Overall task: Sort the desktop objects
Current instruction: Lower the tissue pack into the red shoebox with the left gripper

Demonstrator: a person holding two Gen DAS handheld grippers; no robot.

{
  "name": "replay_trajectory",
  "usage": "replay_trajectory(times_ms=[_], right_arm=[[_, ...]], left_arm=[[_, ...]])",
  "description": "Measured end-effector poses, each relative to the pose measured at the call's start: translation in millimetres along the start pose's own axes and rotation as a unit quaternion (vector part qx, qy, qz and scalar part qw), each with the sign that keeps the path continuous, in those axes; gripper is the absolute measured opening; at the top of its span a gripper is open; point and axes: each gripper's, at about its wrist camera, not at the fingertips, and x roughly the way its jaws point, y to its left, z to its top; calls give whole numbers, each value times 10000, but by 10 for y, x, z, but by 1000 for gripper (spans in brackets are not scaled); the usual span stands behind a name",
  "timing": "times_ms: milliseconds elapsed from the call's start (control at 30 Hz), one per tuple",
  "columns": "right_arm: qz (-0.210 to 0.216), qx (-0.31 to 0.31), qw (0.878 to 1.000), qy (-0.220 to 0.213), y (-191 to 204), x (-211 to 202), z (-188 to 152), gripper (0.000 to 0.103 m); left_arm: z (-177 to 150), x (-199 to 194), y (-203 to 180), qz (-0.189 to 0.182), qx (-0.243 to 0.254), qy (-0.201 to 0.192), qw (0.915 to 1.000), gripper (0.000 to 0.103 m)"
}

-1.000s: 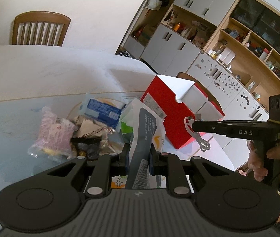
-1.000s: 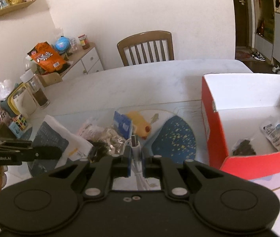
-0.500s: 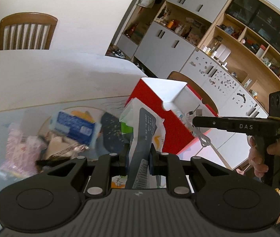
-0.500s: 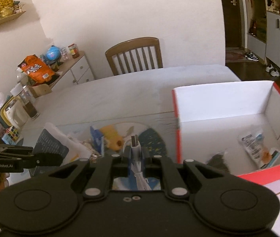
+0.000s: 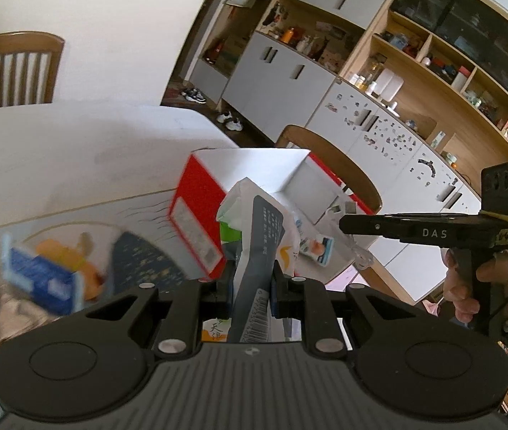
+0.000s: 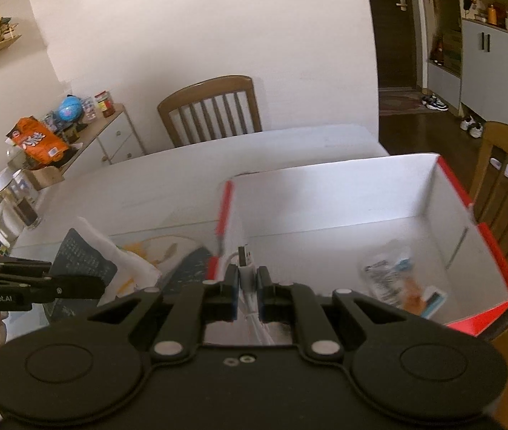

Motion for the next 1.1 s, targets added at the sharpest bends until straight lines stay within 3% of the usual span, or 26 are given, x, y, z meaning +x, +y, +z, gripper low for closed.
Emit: replay_trajectory(times_ms=[600,1100], right_arm=[[-84,56,9999,59,-660,130,90,10],[-217,7,9988,436,-837,438,17,10]], left_arm=[[626,756,-491,-63,397,-41,9992,16],[886,1610,-626,399,776,632,9942,16]])
